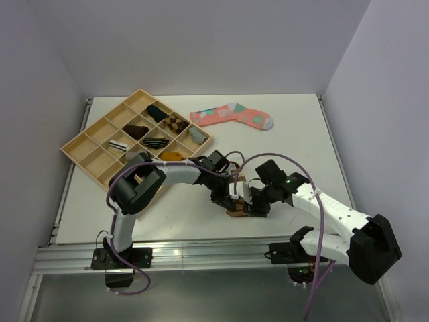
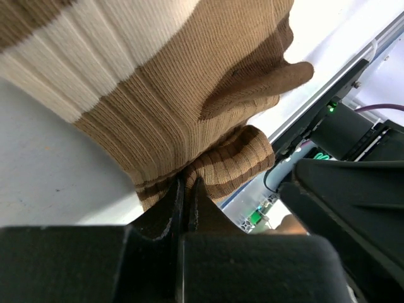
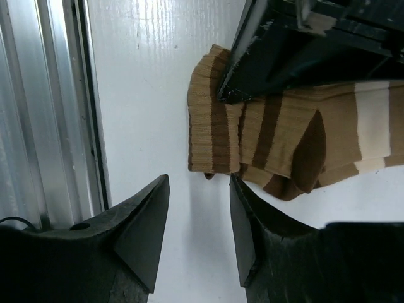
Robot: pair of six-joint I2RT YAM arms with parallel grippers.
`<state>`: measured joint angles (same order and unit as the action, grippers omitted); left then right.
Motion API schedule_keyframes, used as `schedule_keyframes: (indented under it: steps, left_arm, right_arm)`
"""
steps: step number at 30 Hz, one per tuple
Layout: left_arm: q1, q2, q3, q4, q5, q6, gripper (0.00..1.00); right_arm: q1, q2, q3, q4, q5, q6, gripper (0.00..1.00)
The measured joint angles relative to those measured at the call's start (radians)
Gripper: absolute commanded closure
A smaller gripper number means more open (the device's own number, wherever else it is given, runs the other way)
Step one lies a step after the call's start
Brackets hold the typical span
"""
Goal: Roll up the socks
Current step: Roll the sock at the center of the board.
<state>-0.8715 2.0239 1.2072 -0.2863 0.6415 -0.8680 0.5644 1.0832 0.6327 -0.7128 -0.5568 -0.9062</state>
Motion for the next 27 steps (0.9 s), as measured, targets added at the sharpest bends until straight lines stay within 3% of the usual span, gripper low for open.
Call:
schedule_keyframes:
  steps: [16,19,20,21,27]
  left_arm:
    - [0.006,0.023,0.016,-0.011,0.042,-0.018,1.00]
    - [0.011,0.026,0.018,-0.010,0.045,-0.018,1.00]
    - [0.012,0.026,0.018,-0.010,0.046,-0.019,0.99]
    - [0.014,0.027,0.018,-0.010,0.048,-0.023,0.98]
    - [0.031,0.015,-0.042,0.079,0.060,-0.101,0.80]
  right_arm:
    - [0.174,0.101,-0.052,0.168,0.141,0.050,0.50]
    - [0.183,0.119,-0.058,0.198,0.166,0.060,0.64]
    - [0.184,0.126,-0.058,0.208,0.174,0.067,0.71]
    - [0.184,0.132,-0.058,0.214,0.178,0.075,0.85]
    - [0.184,0.125,-0.069,0.241,0.196,0.117,0.93]
